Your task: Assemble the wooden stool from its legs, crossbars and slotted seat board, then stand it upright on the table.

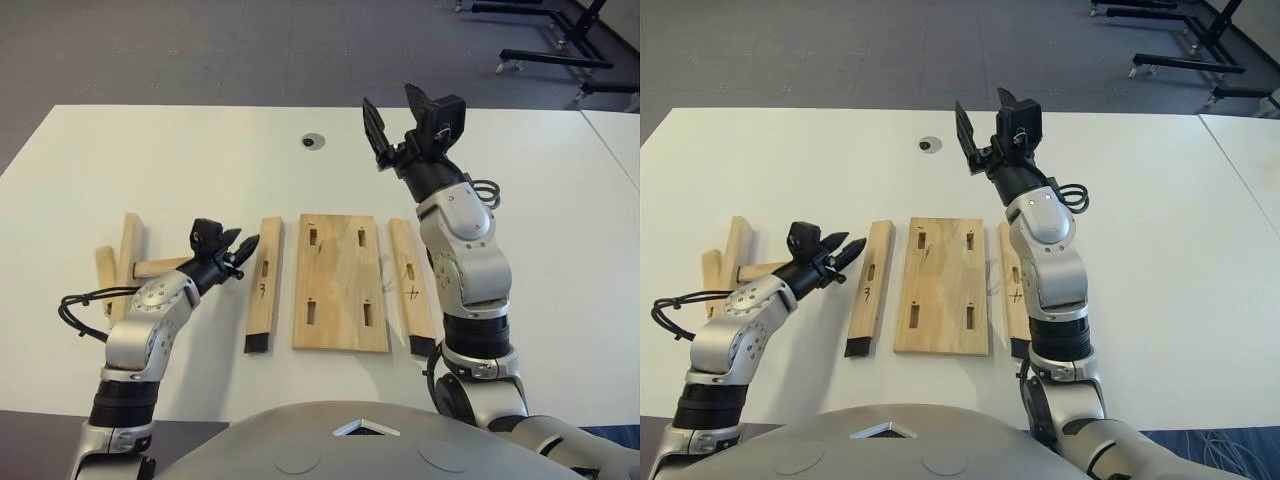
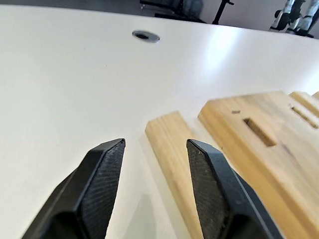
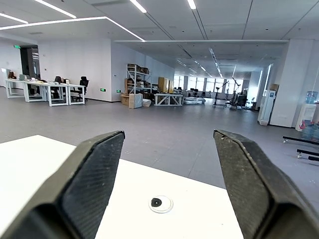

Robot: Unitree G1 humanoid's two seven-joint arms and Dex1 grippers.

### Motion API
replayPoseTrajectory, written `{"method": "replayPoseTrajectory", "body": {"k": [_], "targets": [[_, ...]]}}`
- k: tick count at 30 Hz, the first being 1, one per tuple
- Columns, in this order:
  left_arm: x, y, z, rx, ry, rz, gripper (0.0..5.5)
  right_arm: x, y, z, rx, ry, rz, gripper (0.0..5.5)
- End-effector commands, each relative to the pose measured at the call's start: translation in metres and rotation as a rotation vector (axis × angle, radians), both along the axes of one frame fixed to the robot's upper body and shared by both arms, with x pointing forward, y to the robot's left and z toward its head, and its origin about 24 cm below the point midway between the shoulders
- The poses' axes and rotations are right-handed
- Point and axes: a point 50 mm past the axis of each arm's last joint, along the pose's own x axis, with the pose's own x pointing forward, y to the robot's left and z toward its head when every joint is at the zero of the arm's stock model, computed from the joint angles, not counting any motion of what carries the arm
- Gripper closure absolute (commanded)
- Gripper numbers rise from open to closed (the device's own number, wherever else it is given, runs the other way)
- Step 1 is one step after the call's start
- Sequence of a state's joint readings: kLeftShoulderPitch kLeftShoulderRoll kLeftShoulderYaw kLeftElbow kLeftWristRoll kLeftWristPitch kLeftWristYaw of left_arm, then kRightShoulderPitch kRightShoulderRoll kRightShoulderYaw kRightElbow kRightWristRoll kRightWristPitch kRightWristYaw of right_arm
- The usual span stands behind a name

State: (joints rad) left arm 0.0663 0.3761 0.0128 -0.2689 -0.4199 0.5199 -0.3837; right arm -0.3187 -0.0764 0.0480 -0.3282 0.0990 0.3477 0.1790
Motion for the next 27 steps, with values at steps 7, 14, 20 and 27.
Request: {"method": "replayPoseTrajectory", "body": {"k": [7, 14, 20, 27], "targets": [[0.010, -0.018, 0.071, -0.106, -0.287, -0.026, 3.24, -0.003, 0.000, -0.005, -0.011, 0.013, -0.013, 2.20], [-0.009, 0.030, 0.074, 0.053, -0.368, 0.253, 3.24, -0.020, -0.014, -0.015, 0.011, 0.038, -0.124, 2.20], [-0.069, 0.063, 0.041, 0.218, -0.232, 0.384, 3.24, -0.033, -0.023, -0.022, 0.013, 0.078, -0.178, 2.20], [-0.103, 0.076, 0.034, 0.276, -0.175, 0.514, 3.24, -0.043, -0.031, -0.025, -0.013, 0.118, -0.192, 2.20]]}}
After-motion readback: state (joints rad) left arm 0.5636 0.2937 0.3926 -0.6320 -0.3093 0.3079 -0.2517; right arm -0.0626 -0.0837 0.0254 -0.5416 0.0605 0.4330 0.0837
